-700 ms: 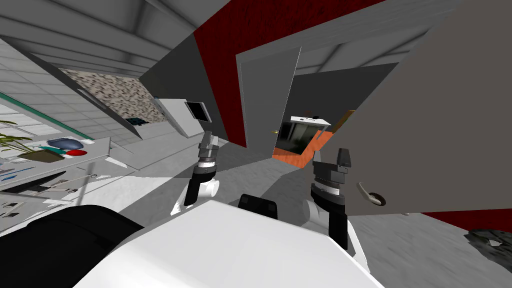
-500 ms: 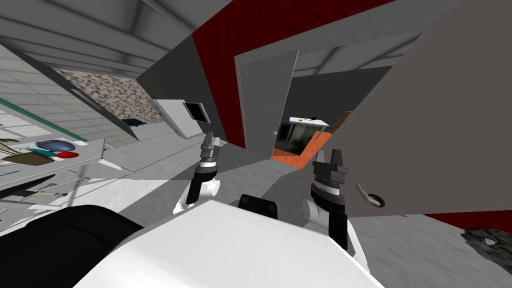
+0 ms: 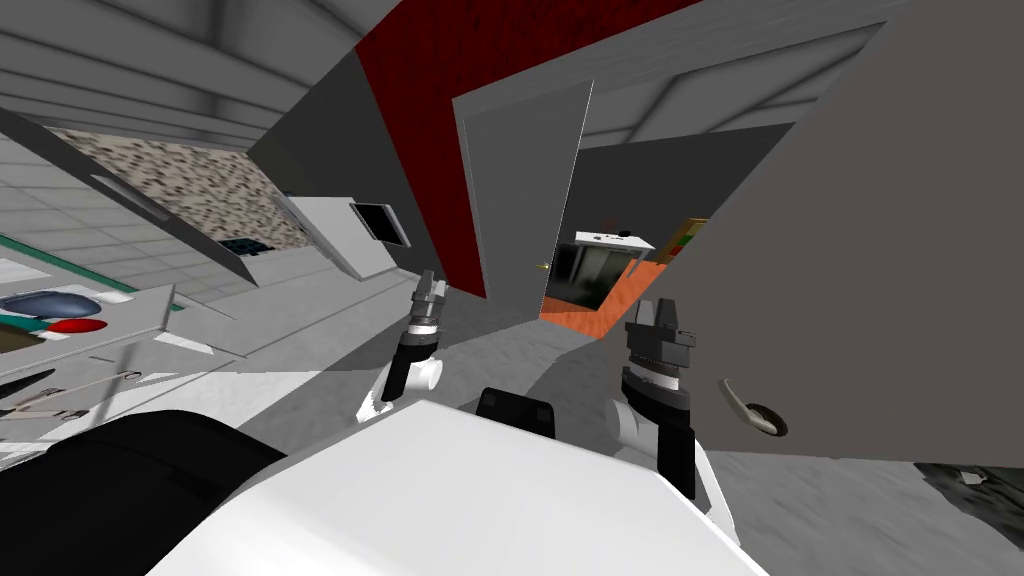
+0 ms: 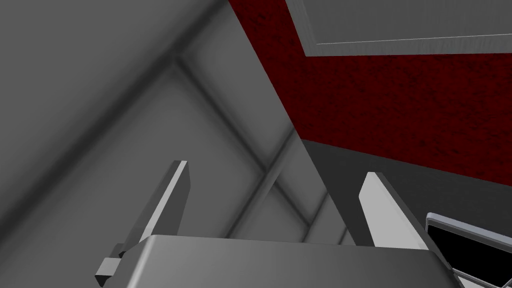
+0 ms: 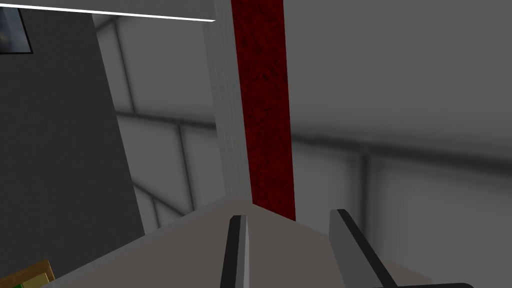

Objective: Pull the door open

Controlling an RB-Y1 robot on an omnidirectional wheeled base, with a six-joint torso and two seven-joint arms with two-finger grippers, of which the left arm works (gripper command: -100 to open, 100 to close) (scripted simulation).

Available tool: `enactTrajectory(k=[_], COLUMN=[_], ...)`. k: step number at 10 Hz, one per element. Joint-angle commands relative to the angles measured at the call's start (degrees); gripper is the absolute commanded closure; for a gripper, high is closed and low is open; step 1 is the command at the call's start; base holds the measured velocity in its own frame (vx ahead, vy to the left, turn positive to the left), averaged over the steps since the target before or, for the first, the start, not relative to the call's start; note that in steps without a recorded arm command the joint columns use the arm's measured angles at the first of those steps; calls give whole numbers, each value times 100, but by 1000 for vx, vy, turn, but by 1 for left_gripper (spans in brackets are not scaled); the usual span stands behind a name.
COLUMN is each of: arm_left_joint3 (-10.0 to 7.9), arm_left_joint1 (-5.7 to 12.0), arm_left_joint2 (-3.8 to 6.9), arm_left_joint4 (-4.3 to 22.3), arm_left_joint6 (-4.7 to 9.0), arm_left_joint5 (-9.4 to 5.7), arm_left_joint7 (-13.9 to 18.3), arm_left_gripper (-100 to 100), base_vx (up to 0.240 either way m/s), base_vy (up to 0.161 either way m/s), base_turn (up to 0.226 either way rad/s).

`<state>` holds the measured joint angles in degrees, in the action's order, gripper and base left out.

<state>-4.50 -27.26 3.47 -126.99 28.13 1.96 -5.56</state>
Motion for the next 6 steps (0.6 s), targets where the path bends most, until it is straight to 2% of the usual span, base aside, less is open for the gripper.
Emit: enactTrajectory(k=[1, 6], arm_left_joint3=[38, 44], arm_left_joint1=[50, 202], arm_left_joint2=[24, 123], arm_left_joint4=[259, 816], arm_left_joint6=[90, 219], arm_left_joint5=[-1, -42], arm_left_joint7=[37, 164], arm_left_gripper=[-100, -100], base_vx=[134, 108], base_vy=[-40, -35], base_turn=[-82, -51])
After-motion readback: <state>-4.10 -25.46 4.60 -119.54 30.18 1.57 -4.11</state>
